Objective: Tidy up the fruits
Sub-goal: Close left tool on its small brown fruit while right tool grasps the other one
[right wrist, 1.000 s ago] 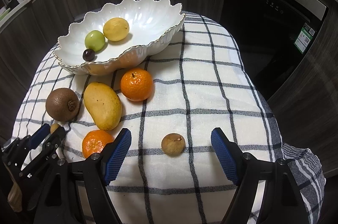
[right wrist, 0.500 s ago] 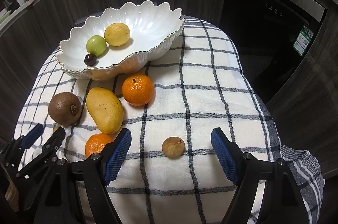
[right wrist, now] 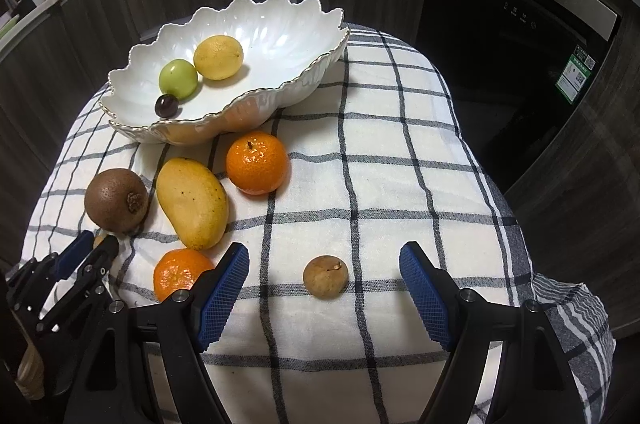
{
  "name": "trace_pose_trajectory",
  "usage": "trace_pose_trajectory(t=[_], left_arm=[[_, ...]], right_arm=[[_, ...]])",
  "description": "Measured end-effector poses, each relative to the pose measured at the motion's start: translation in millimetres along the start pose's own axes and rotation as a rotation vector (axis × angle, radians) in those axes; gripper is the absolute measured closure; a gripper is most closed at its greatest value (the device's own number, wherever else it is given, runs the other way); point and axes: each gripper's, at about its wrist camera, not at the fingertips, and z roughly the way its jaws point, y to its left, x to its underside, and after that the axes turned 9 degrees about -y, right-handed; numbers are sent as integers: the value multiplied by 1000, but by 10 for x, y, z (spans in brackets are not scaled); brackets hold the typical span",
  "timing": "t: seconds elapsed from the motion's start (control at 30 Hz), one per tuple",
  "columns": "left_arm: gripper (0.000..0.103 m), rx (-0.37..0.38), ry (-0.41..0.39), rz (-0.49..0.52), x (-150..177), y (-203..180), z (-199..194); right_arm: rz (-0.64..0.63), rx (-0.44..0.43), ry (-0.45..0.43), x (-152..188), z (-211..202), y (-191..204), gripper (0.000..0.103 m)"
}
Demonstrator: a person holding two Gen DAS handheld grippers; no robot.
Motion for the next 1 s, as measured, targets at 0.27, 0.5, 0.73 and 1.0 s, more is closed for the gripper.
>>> trace_pose_trajectory(t=[0.27,0.5,0.73,1.0], left_arm=[[80,13,-17,-11,-17,30,-83],[80,6,-38,-29,-75,101,-211],[81,0,-74,-26,-122,109,-375],[81,-6,-108,-24,-141,115,-521]], right_arm=[[0,-2,-2,-1,-1,3,24],[7,-12,-17,-29,-43,-13,24],[12,-15,-45,-51,-154,-43,24],[18,-22,-70,-67,-262,-55,24]])
